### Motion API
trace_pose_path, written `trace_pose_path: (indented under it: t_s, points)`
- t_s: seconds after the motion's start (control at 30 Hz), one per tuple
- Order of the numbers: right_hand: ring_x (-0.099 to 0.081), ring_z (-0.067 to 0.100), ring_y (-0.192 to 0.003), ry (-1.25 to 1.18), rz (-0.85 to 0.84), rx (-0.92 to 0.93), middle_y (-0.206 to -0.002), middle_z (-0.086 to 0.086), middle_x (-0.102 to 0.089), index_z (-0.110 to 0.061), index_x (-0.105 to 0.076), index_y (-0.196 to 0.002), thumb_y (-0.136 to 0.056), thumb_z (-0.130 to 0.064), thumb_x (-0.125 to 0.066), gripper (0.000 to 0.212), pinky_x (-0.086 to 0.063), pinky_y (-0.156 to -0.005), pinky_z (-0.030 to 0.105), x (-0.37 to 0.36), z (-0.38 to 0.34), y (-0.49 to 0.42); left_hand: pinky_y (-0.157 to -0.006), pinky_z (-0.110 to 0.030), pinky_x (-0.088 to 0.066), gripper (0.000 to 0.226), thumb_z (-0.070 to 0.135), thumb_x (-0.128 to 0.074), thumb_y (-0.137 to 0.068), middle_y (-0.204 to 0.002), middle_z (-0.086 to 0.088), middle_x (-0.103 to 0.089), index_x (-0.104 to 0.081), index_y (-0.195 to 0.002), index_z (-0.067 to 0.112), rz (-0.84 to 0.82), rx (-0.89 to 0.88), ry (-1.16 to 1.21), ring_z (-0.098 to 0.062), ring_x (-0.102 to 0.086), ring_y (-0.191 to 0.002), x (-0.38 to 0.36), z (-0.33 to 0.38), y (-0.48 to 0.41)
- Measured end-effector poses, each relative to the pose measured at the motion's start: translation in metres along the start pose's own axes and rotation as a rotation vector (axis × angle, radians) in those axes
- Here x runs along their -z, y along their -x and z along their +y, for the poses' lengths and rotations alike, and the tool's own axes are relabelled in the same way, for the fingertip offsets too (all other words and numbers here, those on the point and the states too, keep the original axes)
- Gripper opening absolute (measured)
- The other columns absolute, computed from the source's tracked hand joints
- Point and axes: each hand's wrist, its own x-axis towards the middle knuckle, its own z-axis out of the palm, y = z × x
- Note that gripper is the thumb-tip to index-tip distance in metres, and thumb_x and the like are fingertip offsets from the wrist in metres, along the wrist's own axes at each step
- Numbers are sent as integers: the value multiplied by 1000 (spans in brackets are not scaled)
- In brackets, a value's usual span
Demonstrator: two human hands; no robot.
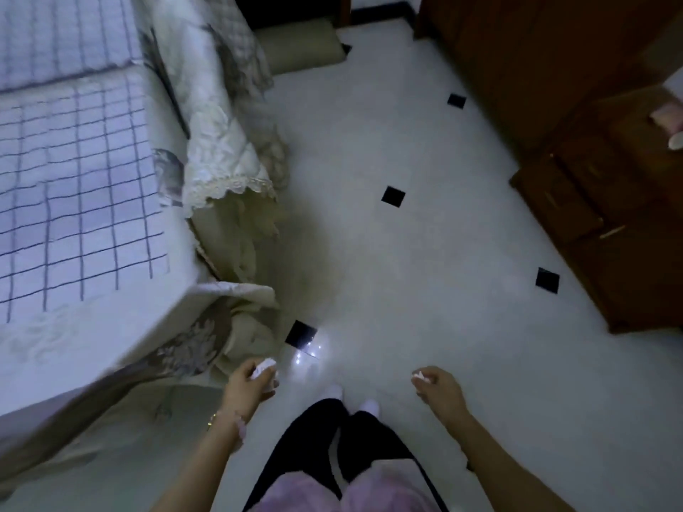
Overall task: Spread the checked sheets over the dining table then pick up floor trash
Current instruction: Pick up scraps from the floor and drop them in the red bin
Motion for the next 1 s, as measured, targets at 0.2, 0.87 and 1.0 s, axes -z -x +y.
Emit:
trace_pose_path:
  t_s: [0.2,0.87,1.0]
  points:
    - [-54,17,-58,127,-173,-31,-68,9,-59,-7,-64,-77,-86,-6,-60,11,-42,-56,24,17,3,21,-66,-27,-45,10,24,-58,-72,-68,-1,-56,-58,-74,14,168,-65,201,-17,-49,-65,19,-13,72]
    - [-51,15,-58,897,-937,336,-68,7,-54,-10,-54,-68,-90,-7,-54,22,-39,-55,22,-199,-44,156,-62,-29,-45,22,8,-53,-91,-66,-18,-58,-61,-75,-5,915,583,1010,-26,-54,-61,-45,-336,325]
    - [-53,15,-59,1023,-1076,418,-69,6,-57,-10,-56,-71,-91,-9,-54,20,-41,-56,22,-299,-31,235,-73,-24,-38,28,31,-53,-81,-103,-17,-58,-63,-82,5,943,674,1084,-22,-50,-86,-31,-371,371]
